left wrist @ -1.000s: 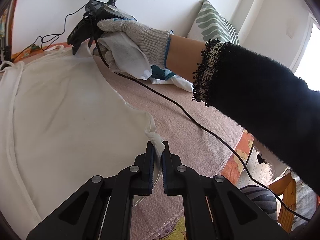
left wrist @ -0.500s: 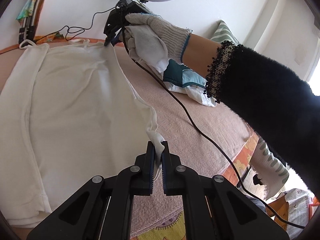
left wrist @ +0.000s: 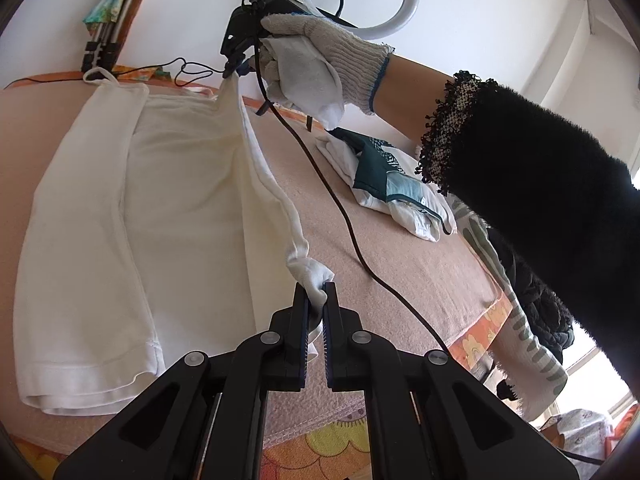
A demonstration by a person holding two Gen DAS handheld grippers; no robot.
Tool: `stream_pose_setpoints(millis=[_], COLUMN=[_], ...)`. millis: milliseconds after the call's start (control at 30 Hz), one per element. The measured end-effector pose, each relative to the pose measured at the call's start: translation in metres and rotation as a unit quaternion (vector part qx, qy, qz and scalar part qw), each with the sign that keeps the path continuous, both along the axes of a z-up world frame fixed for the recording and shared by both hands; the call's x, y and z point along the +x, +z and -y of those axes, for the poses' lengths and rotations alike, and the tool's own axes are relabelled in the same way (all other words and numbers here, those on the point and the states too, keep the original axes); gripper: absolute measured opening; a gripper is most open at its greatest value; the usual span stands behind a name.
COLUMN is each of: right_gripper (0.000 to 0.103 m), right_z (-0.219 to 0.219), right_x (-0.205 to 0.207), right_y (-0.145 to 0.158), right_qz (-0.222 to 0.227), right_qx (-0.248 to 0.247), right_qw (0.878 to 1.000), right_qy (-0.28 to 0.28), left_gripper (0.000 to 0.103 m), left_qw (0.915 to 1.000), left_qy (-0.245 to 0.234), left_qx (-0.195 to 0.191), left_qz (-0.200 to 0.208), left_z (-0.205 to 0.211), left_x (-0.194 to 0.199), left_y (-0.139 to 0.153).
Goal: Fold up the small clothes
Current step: 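Grasp the other side edge with the left tool while the right grips the neckline, then fold the second side lengthwise over the center, then open both tools, then move both tools to the hem of the folded tank top and grasp it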
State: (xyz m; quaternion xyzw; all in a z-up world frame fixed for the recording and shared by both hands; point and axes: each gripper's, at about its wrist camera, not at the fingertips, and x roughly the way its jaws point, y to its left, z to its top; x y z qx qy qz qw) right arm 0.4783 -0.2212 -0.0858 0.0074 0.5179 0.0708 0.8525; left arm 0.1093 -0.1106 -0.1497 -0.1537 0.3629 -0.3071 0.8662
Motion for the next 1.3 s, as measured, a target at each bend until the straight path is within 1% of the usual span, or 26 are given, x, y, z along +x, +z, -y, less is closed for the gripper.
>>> stream_pose_setpoints(millis=[233,400,567,667,700,733,767,800,833,867,933,1067,1133,1233,1300], right_gripper=[0.009,0.009,0.009,0.009,0.012,0.019,0.025,0.038,0.049,0.052,0.054,0.054,0.055,0.055,0.055], right_z=[-0.057,-0.085,-0.103,-0.109,-0.110,-0.110,-0.110,-0.109,-0.106,-0.103,-0.094,-0.073,-0.061,-0.043,-0.033], right_x=[0.000,0.004,0.011,0.014,0.015,0.015,0.014,0.013,0.012,0.011,0.008,-0.005,-0.015,-0.036,-0.054], right_y=[-0.006,-0.018,-0.033,-0.043,-0.045,-0.047,-0.046,-0.044,-0.041,-0.036,-0.024,0.004,0.017,0.037,0.051], right_qz=[-0.004,-0.010,-0.022,-0.039,-0.039,-0.040,-0.039,-0.036,-0.030,-0.023,-0.015,0.004,0.014,0.029,0.041], right_qx=[-0.020,-0.025,-0.025,-0.018,-0.022,-0.023,-0.019,-0.017,-0.017,-0.013,0.005,0.028,0.041,0.067,0.075], right_qw=[0.999,0.998,0.997,0.996,0.996,0.996,0.996,0.996,0.996,0.997,0.997,0.997,0.997,0.996,0.996], right_qy=[0.041,0.060,0.071,0.081,0.081,0.081,0.083,0.083,0.080,0.078,0.075,0.065,0.058,0.045,0.038], left_gripper=[0.004,0.004,0.004,0.004,0.005,0.006,0.007,0.007,0.010,0.015,0.019,0.020,0.020,0.020,0.022], left_qw=[0.9998,0.9988,0.9976,0.9976,0.9976,0.9976,0.9977,0.9977,0.9978,0.9978,0.9977,0.9979,0.9984,0.9988,0.9985], left_qy=[0.016,0.042,0.056,0.051,0.051,0.051,0.051,0.051,0.051,0.051,0.052,0.041,0.035,0.021,0.016], left_qx=[-0.012,-0.021,-0.024,-0.011,-0.007,-0.003,0.003,0.009,0.013,0.016,0.021,0.032,0.035,0.045,0.049], left_qz=[-0.001,-0.007,-0.032,-0.046,-0.046,-0.046,-0.045,-0.042,-0.040,-0.039,-0.039,-0.038,-0.028,0.001,0.020], left_z=[-0.009,-0.025,-0.037,-0.035,-0.034,-0.034,-0.032,-0.032,-0.031,-0.031,-0.031,-0.026,-0.023,-0.019,-0.021], left_x=[-0.005,-0.004,0.002,0.004,0.004,0.004,0.003,0.001,-0.001,-0.002,-0.005,-0.013,-0.020,-0.031,-0.037], left_y=[-0.002,-0.006,-0.015,-0.019,-0.019,-0.018,-0.017,-0.015,-0.014,-0.013,-0.012,-0.009,-0.004,0.009,0.018])
